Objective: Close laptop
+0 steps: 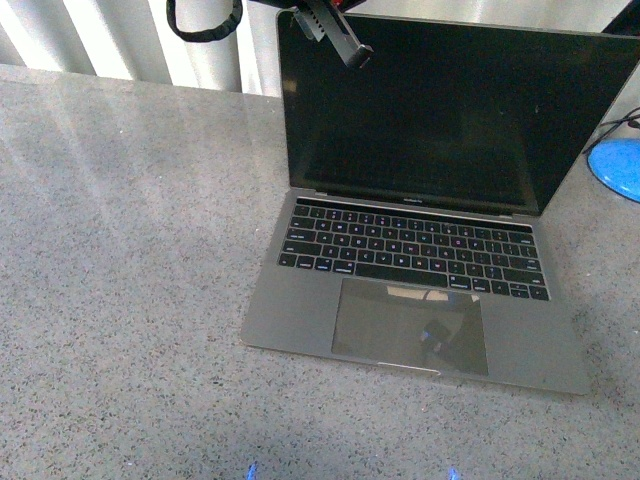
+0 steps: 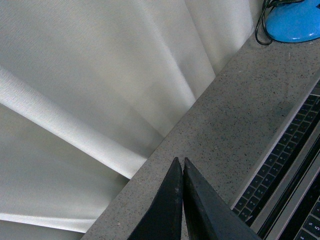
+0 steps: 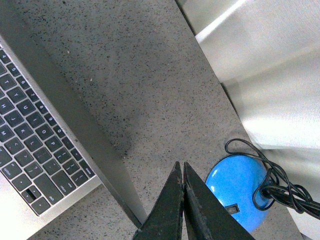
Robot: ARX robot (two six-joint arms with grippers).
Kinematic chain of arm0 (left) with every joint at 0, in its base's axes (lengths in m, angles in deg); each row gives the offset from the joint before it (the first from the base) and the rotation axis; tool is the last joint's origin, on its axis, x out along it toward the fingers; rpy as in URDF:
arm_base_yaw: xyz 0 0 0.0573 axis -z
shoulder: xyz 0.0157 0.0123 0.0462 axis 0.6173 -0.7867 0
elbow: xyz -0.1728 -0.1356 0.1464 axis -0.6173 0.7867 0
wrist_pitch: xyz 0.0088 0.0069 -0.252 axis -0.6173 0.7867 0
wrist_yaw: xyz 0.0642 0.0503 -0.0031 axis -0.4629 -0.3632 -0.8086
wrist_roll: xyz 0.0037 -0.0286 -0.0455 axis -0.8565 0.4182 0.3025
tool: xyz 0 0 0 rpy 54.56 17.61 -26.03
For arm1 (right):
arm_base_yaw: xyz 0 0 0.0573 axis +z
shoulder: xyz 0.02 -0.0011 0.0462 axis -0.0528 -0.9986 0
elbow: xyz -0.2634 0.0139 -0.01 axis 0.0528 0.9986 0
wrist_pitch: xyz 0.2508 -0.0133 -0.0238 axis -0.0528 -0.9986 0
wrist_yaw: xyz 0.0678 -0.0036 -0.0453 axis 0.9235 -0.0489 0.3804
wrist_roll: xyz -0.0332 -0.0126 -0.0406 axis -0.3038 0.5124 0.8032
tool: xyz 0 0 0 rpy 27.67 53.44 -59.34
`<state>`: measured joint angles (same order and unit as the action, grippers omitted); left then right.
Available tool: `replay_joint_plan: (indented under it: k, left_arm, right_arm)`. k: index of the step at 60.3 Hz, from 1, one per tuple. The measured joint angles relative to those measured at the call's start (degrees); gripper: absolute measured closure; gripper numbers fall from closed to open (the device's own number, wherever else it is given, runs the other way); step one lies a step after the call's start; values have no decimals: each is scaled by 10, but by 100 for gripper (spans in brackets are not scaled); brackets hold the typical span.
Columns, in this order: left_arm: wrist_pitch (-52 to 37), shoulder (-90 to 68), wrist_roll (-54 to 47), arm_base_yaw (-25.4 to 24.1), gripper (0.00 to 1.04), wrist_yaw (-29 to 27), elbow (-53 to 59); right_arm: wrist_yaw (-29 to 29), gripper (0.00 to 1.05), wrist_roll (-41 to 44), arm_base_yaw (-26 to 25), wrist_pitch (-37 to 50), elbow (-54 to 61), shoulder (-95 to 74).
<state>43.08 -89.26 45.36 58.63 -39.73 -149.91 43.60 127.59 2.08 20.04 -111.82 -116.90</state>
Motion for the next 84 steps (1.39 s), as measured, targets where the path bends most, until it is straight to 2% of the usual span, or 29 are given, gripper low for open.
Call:
replay_joint_plan:
  k: [32, 64, 84]
  left_arm:
    - [62, 19, -55, -13, 101, 23, 5]
    - [145, 53, -93, -16, 101, 55, 57]
    - [161, 64, -107, -15, 101, 64, 87]
  right_arm:
    - [4, 104, 17, 14, -2, 64, 30]
    - [12, 104, 16, 33, 11, 115, 53]
    - [19, 104, -2, 45, 43, 194, 88]
